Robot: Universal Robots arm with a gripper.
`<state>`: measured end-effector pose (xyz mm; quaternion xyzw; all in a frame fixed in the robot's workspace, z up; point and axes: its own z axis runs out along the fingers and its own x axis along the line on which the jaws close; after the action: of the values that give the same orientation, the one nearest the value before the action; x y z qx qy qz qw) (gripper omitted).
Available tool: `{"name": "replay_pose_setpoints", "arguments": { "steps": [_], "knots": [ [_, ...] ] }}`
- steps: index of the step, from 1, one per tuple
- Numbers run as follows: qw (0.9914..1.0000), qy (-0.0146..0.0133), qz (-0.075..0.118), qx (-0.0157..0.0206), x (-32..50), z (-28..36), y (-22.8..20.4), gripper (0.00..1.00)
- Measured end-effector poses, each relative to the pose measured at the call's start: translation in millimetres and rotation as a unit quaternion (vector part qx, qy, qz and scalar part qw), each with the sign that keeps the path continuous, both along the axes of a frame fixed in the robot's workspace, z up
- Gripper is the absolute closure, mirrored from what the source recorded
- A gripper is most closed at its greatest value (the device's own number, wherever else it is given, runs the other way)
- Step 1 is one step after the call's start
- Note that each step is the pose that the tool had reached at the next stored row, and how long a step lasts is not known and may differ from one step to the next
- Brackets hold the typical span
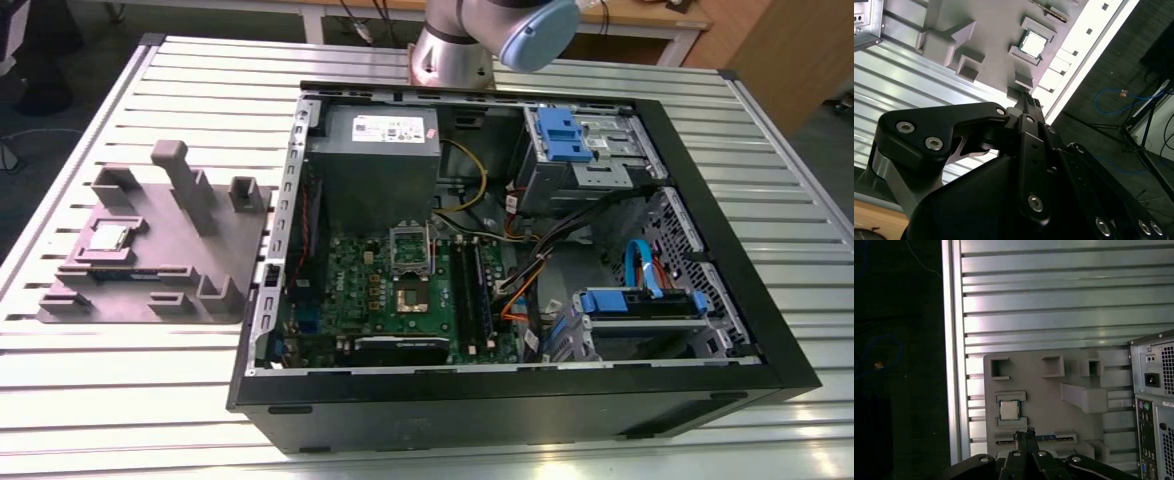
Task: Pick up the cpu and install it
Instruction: 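Reach for the cpu, then pick up the cpu and move it towards the insertion slot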
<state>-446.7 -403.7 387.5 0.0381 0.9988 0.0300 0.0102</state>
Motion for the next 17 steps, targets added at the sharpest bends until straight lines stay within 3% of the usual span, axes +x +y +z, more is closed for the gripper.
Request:
{"name": "replay_pose_setpoints", "arguments": {
  "steps": [17],
  "knots": [
    [1.00000,0.0000,0.000,0.0001,-4.1,0.0,0.0,0.89]
  ]
}}
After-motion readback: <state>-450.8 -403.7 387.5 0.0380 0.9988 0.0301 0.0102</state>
